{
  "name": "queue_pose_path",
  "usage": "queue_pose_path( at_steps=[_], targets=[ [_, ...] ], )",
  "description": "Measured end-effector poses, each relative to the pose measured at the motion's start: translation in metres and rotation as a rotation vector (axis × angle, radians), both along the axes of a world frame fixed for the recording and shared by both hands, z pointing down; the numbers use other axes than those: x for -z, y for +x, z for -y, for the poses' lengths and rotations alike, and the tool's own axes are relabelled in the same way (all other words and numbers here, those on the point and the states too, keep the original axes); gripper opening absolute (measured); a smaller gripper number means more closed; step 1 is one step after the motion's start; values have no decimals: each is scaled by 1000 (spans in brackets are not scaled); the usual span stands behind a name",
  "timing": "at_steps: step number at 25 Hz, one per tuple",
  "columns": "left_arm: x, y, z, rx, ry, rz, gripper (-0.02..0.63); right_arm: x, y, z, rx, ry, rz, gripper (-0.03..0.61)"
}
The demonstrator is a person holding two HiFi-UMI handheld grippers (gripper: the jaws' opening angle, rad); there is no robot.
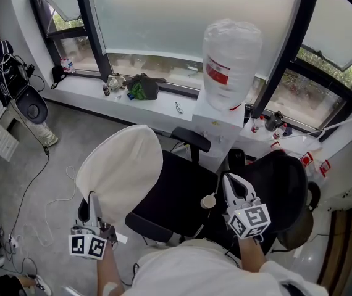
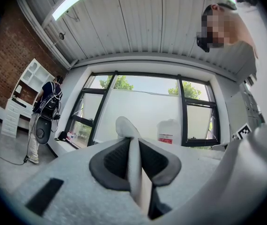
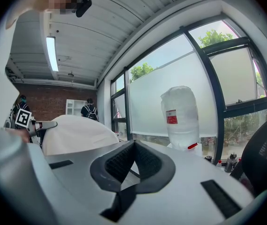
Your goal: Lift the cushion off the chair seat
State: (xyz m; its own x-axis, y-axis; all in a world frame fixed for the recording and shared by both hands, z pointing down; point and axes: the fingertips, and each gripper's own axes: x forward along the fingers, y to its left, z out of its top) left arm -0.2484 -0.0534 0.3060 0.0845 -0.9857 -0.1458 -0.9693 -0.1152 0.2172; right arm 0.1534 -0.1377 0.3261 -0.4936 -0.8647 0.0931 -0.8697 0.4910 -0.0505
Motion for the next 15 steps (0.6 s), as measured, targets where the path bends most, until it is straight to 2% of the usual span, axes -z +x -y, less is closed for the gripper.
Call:
queue_pose_path(
  at_steps=[15],
  targets=[
    [-3,-12,2,-6,-7,2,49,-4,-18,3,12,-8,-8,2]
  ],
)
